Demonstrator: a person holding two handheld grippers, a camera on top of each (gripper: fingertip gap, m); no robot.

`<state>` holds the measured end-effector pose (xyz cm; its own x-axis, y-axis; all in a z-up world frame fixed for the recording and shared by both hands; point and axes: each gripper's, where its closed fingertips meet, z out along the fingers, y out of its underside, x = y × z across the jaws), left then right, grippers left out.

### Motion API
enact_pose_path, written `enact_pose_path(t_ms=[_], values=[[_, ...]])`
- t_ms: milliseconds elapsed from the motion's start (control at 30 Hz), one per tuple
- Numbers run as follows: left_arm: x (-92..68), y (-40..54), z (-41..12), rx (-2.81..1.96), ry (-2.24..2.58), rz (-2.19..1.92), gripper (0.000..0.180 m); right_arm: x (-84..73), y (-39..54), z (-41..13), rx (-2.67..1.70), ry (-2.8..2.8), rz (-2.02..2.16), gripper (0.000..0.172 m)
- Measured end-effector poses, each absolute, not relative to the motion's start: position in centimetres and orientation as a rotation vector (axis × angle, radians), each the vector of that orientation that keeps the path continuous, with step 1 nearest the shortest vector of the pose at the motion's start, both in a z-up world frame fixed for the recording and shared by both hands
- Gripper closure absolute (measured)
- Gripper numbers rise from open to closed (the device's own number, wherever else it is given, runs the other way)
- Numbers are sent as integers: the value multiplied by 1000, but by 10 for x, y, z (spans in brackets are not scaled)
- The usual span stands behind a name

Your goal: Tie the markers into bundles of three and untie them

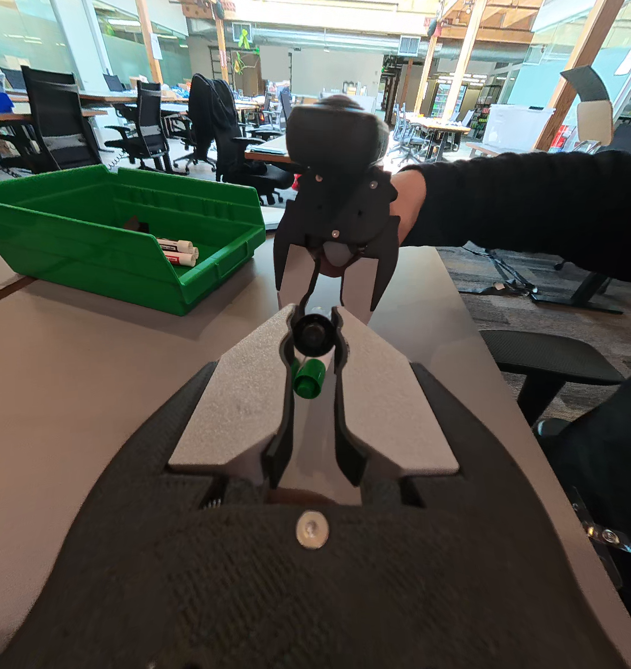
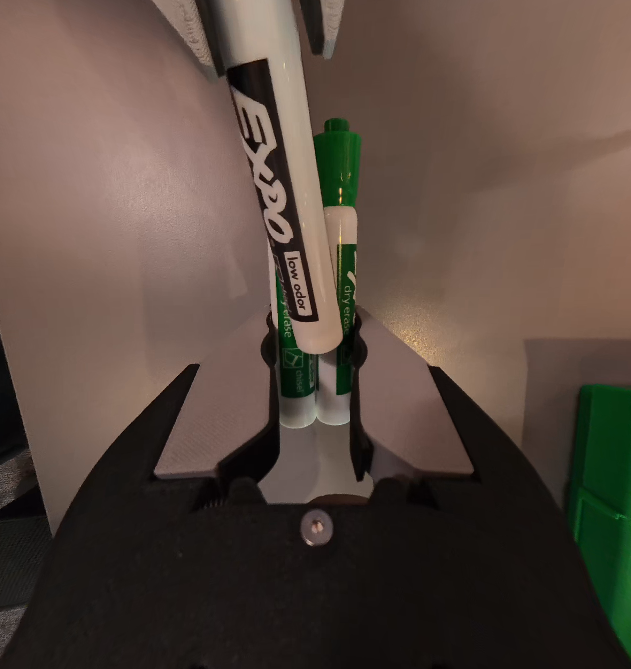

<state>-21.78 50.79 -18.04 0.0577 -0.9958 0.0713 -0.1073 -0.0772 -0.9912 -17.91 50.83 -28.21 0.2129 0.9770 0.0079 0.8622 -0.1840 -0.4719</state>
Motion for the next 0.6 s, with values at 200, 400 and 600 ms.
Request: enact_pose_path(t_ms=[200,400,600], values=[[-215,509,-192,-1422,1230,-1175,165,-178,508,-282,-2115,-1712,409,135],[-212,513,-210,-1482,1274,-1125,165,-182,517,-284,-2140,-1624,456,152],[-220,523,-234,-1599,1285,-1091,165,-177,525,-296,-2065,-1732,229,128]])
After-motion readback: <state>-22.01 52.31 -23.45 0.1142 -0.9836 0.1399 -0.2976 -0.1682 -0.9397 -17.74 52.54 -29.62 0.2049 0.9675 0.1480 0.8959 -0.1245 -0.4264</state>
